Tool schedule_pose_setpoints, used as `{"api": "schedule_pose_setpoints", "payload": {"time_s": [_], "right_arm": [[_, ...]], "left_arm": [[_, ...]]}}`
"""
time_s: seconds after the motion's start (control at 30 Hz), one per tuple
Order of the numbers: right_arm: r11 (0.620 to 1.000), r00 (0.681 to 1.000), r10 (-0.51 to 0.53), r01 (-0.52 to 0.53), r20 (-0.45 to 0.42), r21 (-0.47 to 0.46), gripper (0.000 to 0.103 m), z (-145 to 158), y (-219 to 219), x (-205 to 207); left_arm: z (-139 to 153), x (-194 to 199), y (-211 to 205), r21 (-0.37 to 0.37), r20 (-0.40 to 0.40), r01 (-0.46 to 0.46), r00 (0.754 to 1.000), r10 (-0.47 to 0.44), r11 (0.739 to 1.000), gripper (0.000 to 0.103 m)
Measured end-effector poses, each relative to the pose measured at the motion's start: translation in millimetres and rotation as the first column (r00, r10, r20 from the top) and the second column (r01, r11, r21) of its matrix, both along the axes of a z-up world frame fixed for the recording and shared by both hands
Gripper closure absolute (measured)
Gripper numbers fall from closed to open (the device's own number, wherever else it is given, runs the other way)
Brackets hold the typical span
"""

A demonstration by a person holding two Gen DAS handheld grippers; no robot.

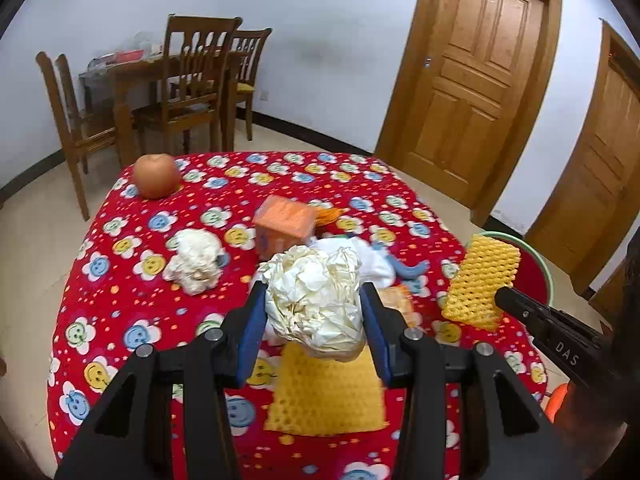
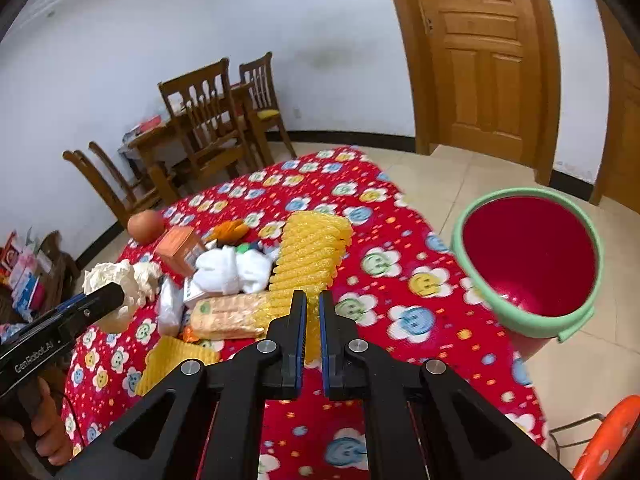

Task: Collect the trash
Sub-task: 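Grasp the yellow foam net with the right gripper while the left holds tissue, then carry tissue and foam net to the red bucket and open both grippers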

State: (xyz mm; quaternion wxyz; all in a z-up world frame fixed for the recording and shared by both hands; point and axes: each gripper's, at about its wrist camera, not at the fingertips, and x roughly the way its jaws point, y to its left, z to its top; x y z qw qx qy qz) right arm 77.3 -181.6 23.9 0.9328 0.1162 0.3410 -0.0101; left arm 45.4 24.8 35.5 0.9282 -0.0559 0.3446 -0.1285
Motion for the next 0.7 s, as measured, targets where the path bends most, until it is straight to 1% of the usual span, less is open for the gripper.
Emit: {"api": "schedule_pose_setpoints", "payload": {"time_s": [0.1,0.27,0.7], "right_arm": [[1.0,1.0,-0.025,0.025,0.013,-0.006,0.097,5.0,-12.1,-5.4],[0.998,0.997,-0.066,0.066,0.032,-0.008,0.097,9.9,-35.8,-15.5],[0.979,0.979,-0.204,0.204,0.026,-0.003,0.097,4.1,-110.5,-27.0]], "left_arm": [[7.4,-2.0,-13.8,0.016,0.022,0.016,1.0,-0.016,1.0,0.057],[16.2,0.6,-39.9,0.024,0.033,0.058,0.998,-0.059,0.998,0.057],[17.4,22.5,-127.5,0.084,0.019,0.151,0.988,-0.153,0.985,0.057]]}}
